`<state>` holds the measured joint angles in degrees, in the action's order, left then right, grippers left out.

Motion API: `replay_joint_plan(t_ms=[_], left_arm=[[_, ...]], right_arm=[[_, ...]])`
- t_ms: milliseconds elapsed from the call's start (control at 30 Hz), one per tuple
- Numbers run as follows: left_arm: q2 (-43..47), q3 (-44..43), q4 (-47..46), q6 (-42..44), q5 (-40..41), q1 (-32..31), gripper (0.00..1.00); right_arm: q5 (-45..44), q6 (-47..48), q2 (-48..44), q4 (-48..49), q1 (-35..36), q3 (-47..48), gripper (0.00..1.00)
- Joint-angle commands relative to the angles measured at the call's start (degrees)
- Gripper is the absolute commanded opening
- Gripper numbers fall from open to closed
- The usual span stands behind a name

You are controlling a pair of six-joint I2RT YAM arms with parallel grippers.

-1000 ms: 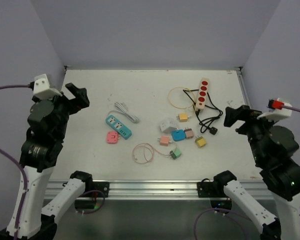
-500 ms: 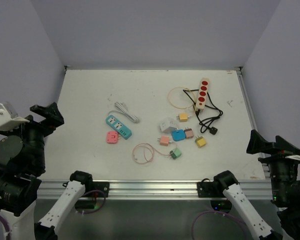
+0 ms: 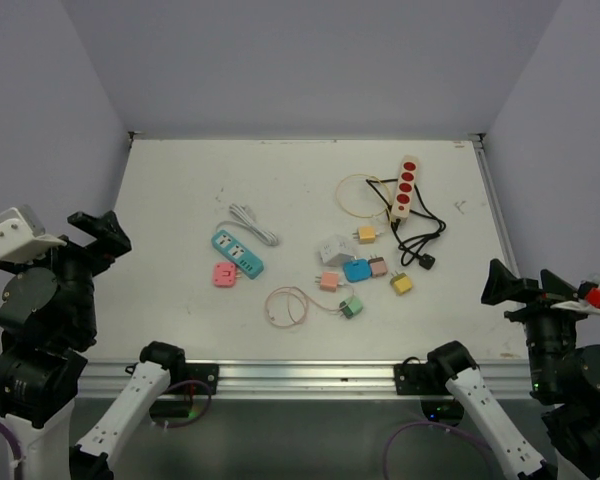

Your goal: Pull the plug off the socket

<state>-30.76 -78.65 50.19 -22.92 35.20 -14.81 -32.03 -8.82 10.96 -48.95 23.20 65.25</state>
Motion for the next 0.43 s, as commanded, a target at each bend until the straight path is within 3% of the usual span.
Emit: replay_joint_plan(t_ms=[0, 400], left_arm=[[0.27, 1.83, -2.2, 1.3, 0.66, -0.31, 1.0], [0.35, 4.56, -5.81, 1.47, -0.66, -0.31, 1.0]], right_arm=[[-0.14, 1.61, -0.5, 2.19, -0.09, -0.21, 0.99], [0.48, 2.58, -1.21, 3.51, -0.09, -0.74, 0.99]])
